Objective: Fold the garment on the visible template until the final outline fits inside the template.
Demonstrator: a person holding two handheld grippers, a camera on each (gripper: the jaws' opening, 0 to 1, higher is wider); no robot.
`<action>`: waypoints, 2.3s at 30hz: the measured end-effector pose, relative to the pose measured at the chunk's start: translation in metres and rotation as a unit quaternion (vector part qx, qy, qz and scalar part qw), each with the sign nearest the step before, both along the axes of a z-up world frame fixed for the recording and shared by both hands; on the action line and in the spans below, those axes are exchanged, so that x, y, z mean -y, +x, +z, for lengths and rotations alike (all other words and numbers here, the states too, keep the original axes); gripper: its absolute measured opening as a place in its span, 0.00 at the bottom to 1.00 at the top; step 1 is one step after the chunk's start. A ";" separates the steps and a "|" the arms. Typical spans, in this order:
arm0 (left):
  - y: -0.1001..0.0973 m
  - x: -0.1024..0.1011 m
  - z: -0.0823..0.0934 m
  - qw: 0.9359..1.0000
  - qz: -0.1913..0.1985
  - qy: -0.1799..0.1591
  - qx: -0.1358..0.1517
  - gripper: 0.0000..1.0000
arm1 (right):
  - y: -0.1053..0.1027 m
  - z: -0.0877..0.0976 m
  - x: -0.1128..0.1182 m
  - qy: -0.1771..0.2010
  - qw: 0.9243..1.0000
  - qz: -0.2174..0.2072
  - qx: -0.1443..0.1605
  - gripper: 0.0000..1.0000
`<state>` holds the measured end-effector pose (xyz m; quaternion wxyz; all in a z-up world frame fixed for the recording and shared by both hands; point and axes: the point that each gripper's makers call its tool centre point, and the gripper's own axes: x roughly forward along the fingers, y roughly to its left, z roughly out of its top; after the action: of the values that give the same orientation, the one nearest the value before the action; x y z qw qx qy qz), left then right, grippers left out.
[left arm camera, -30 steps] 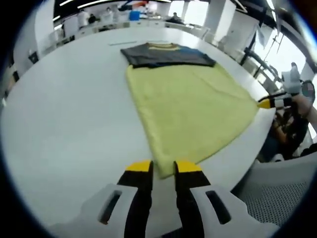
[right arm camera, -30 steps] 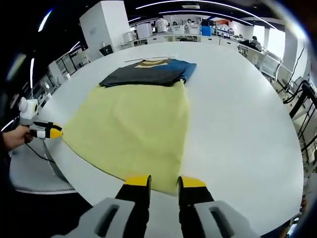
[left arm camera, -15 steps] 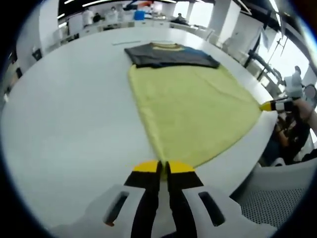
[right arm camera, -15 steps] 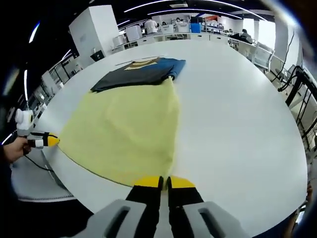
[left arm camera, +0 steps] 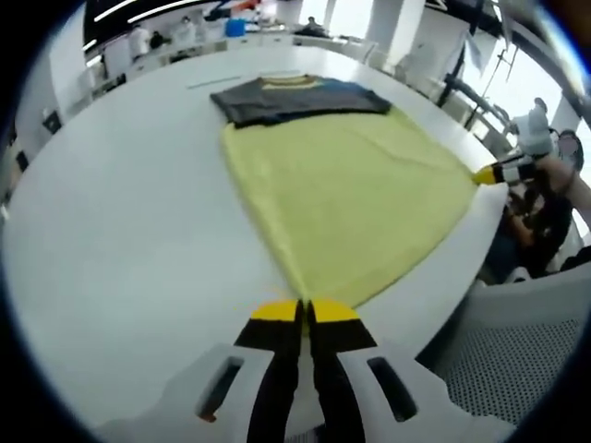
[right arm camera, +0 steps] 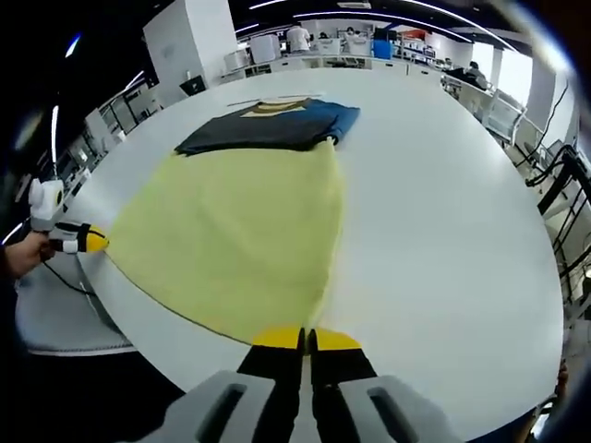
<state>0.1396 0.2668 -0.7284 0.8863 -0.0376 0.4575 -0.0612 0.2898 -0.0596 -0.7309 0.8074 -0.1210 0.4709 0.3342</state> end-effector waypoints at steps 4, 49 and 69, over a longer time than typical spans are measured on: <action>-0.005 0.000 0.000 1.000 -0.015 0.006 -0.003 0.00 | -0.008 0.000 0.000 -0.003 1.000 0.009 -0.006 0.00; -0.068 0.020 0.005 0.998 -0.035 -0.022 -0.057 0.00 | -0.067 0.002 0.015 -0.016 0.999 0.029 -0.034 0.00; -0.075 0.023 0.041 0.998 -0.014 -0.050 -0.040 0.00 | -0.074 0.035 0.019 -0.019 0.999 0.040 -0.020 0.00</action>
<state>0.0648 0.2437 -0.6872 0.8632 -0.0780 0.4898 -0.0944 0.2160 -0.0785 -0.6955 0.7816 -0.1482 0.4876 0.3598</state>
